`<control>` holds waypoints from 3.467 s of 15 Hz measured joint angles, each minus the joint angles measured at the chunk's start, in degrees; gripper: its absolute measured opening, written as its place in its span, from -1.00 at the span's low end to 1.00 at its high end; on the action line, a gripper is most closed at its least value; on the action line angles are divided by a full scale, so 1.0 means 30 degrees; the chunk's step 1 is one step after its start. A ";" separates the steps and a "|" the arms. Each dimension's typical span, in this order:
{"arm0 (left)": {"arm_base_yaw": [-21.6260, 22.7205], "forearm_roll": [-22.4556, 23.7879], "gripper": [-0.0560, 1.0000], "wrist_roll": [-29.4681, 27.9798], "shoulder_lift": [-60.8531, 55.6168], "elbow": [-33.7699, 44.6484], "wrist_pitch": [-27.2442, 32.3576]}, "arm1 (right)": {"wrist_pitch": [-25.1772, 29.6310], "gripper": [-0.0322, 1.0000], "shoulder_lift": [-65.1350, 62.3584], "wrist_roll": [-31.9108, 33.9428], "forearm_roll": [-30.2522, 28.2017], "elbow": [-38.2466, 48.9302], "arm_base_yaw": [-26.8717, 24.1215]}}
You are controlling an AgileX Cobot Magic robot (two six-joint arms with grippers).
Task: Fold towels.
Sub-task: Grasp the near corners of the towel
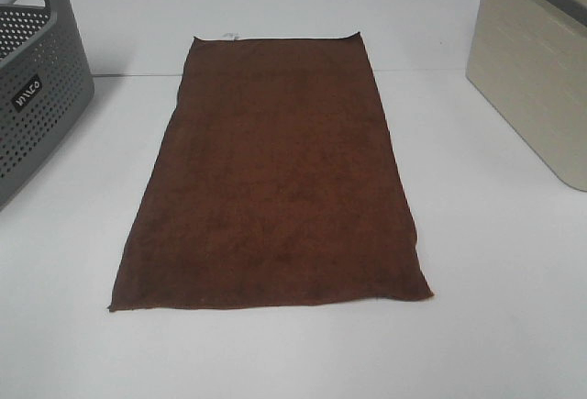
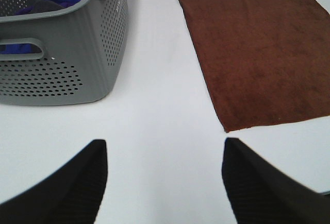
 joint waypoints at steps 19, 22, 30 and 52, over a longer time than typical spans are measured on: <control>0.0000 0.0000 0.27 0.0000 0.0000 0.0000 0.0000 | 0.0000 0.77 0.0000 0.0000 0.0000 0.0000 0.0000; 0.0000 0.0000 0.27 0.0000 0.0000 0.0000 0.0000 | 0.0000 0.77 0.0000 0.0000 0.0000 0.0000 0.0000; 0.0000 0.0000 0.27 0.0000 0.0000 0.0000 0.0000 | 0.0000 0.77 0.0000 0.0000 0.0000 0.0000 0.0000; 0.0000 -1.1516 0.27 0.2655 2.0149 -0.0439 -0.8690 | -0.3705 0.68 2.1085 -0.0879 0.5157 -0.3400 0.0000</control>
